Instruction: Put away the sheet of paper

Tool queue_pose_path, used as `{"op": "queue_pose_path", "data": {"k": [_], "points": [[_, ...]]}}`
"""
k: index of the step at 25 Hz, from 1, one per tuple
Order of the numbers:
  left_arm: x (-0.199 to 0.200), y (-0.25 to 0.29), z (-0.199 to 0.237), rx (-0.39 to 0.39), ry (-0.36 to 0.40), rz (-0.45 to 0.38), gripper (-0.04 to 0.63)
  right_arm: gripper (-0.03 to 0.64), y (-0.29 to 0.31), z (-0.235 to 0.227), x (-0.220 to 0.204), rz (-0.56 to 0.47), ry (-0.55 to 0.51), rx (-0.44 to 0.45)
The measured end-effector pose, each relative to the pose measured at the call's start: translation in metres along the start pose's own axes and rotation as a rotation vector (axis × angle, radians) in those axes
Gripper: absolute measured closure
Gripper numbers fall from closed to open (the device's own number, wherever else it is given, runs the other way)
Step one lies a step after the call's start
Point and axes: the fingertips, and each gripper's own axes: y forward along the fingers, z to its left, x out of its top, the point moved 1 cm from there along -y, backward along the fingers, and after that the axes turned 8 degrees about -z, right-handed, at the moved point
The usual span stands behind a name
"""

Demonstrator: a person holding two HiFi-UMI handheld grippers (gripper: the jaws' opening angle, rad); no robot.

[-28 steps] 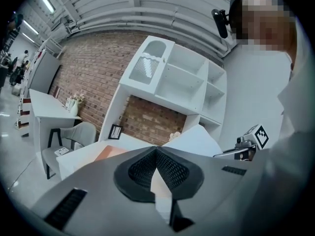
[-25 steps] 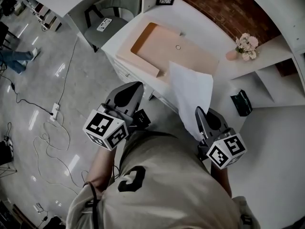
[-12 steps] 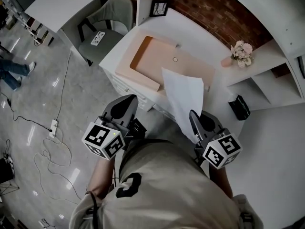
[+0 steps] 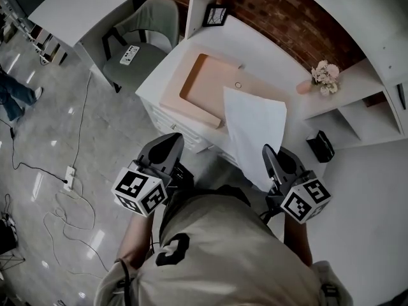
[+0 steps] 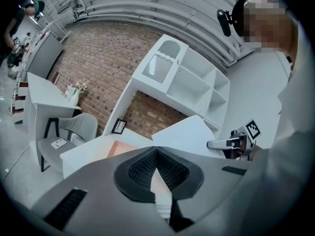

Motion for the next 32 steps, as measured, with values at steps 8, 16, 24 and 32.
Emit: {"op": "queue_pose_path", "data": {"k": [8,16,24,32], "points": [[-0.012,0.020,0.001,-0.075,-0.027,0.055,0.580,0.591,-0.029,-0.037,0.030,-0.062,-0.004,-0.179],[-0.014,0.039,-0.003,-0.084,-0.010,0.081,0.580,0.589,-0.026,-0.075,0.036,-0.117,0.163,-0.184],[-0.010,0.044,0.008,-0.024,-0.008,0.089,0.580,0.589,0.000,-0.101,0.051,-0.160,0.357,-0.116],[-0.011,0.054,0.015,-0.004,-0.027,0.093,0.580,0.589,0.017,-0.111,0.052,-0.115,0.323,-0.119]]}}
